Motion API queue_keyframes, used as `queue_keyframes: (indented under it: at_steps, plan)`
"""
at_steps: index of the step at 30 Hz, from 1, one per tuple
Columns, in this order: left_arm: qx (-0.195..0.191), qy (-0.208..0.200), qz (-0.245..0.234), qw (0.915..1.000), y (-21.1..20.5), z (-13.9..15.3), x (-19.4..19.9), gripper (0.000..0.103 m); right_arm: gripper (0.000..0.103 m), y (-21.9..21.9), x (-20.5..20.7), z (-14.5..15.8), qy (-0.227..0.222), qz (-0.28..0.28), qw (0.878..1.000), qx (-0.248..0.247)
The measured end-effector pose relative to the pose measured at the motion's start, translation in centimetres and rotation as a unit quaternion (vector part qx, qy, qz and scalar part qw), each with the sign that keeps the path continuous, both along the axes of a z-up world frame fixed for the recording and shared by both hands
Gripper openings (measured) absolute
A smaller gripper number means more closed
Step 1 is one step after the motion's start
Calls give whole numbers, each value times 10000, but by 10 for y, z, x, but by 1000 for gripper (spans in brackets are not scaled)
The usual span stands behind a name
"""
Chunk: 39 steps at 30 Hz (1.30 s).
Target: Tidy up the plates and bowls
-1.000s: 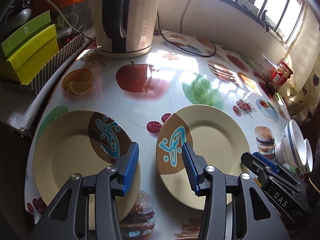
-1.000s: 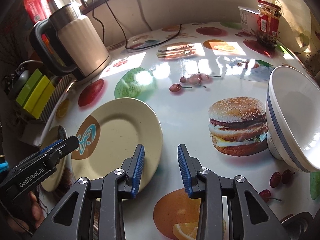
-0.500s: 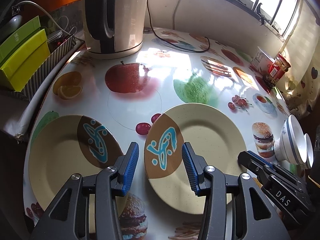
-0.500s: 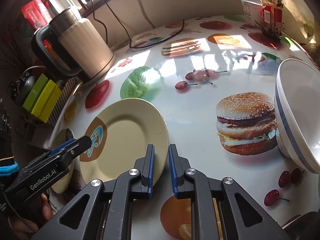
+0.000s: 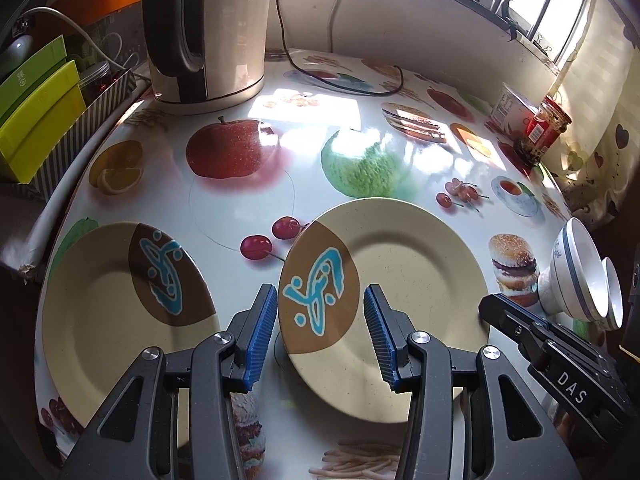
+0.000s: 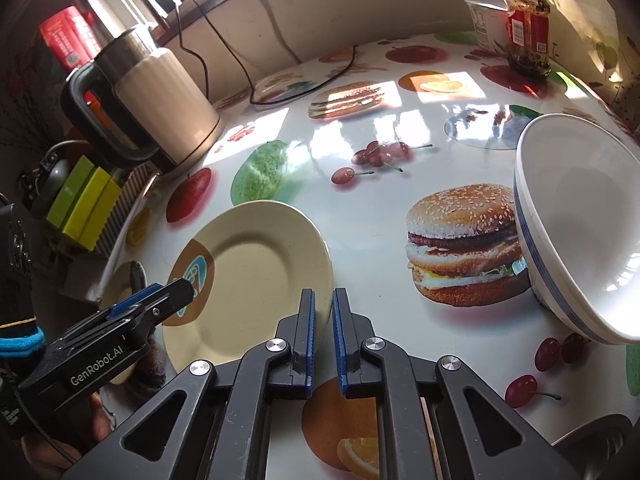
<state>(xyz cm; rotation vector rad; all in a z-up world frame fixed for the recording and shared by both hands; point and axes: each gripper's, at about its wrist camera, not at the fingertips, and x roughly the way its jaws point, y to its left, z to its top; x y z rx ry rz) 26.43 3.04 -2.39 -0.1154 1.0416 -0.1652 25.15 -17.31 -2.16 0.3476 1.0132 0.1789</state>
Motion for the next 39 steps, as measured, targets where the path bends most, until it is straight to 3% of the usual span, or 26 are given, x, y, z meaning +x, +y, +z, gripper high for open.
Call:
queue_keyframes:
  at_steps: [16,22,39]
  plan:
    - [-68,159,12,9999,1,-10,4,46,12,-8,4,-4,95,-119,9998,150]
    - [7,173,54,9998,1,-12,4,30,12,-7,5,-5,65,-86,9999,134]
    - [11,109,66,9999,2,-9,1,28,12,-7,3,-4,46,-71,9999,88]
